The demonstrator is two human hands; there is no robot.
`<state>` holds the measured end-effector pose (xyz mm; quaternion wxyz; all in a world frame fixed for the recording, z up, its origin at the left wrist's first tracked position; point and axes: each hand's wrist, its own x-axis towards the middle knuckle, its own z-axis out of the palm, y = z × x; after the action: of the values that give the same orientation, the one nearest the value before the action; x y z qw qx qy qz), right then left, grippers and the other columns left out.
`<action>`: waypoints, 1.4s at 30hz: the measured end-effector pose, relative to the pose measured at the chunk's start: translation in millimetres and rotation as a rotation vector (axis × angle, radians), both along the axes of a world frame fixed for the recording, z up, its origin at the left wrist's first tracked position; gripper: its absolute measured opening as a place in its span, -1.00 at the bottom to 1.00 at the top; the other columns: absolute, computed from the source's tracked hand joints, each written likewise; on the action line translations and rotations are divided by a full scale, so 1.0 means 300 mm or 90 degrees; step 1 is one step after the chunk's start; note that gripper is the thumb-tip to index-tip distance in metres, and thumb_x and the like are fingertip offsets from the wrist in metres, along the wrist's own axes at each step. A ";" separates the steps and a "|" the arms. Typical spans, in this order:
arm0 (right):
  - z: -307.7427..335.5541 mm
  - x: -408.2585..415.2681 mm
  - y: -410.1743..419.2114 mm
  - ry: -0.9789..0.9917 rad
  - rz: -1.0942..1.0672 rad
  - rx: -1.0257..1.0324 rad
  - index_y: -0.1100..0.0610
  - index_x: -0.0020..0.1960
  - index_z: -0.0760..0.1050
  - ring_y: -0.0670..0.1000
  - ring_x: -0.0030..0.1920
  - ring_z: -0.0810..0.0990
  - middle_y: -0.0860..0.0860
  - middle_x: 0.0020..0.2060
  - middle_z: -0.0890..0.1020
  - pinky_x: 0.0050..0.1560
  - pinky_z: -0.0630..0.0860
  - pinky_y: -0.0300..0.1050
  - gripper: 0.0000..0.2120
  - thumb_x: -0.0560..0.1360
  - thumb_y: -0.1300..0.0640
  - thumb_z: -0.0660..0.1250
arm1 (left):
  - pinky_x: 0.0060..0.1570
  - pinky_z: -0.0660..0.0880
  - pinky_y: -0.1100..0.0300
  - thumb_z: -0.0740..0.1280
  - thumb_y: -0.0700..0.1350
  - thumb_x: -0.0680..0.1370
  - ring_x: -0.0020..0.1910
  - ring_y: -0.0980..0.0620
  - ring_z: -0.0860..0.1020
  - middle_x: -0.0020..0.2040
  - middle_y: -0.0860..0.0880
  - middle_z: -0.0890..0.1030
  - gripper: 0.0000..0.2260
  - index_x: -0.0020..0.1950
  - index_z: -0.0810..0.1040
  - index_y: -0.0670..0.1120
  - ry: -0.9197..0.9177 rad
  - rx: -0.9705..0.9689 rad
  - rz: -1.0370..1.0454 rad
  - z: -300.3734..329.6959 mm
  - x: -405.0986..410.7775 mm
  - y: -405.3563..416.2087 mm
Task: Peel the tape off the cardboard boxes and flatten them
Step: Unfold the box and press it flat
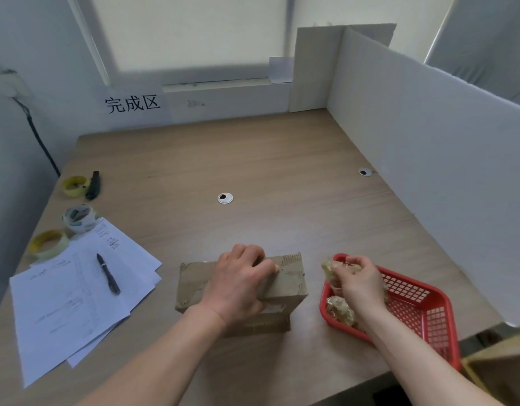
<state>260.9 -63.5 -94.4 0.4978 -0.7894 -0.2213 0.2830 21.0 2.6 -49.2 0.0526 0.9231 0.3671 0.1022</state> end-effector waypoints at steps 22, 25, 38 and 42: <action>-0.256 0.242 -0.045 -0.603 0.587 -0.419 0.03 0.15 0.44 0.10 0.08 0.60 0.01 0.09 0.56 -0.09 0.46 -0.02 -0.81 0.57 0.15 0.16 | -0.07 0.41 0.06 0.61 0.07 0.17 0.04 -0.10 0.45 0.11 0.03 0.49 -0.43 0.14 0.57 0.08 -0.028 -0.008 0.110 -0.043 0.135 -0.003; -0.236 0.274 -0.048 -0.453 0.546 -0.390 0.01 -0.09 0.47 0.06 -0.04 0.59 -0.02 -0.07 0.62 -0.02 0.51 -0.02 -0.75 0.65 -0.02 0.09 | -0.03 0.30 0.10 0.57 0.11 0.24 0.10 -0.07 0.40 0.17 0.04 0.46 -0.44 0.20 0.54 0.10 -0.005 -0.014 0.116 -0.029 0.138 -0.005; -0.225 0.285 -0.087 -0.347 0.236 -0.212 0.02 -0.32 0.44 0.02 -0.20 0.46 -0.01 -0.22 0.51 -0.22 0.29 -0.07 -0.73 0.36 0.10 0.55 | 0.08 0.33 0.07 0.55 0.16 0.27 0.17 -0.05 0.36 0.23 0.07 0.42 -0.40 0.27 0.49 0.14 -0.002 -0.036 0.124 -0.016 0.145 0.002; -0.211 0.300 -0.072 -0.309 0.260 -0.163 0.10 -0.33 0.51 0.04 -0.20 0.51 0.04 -0.25 0.57 -0.16 0.41 0.00 -0.69 0.51 -0.04 0.37 | 0.13 0.33 0.06 0.55 0.18 0.29 0.20 -0.03 0.34 0.26 0.08 0.40 -0.38 0.31 0.46 0.15 0.011 -0.045 0.124 -0.005 0.144 0.016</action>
<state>350.9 -85.0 -157.7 0.2604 -0.8292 -0.4496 0.2060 64.3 7.5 -50.7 0.0718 0.8815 0.4587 0.0857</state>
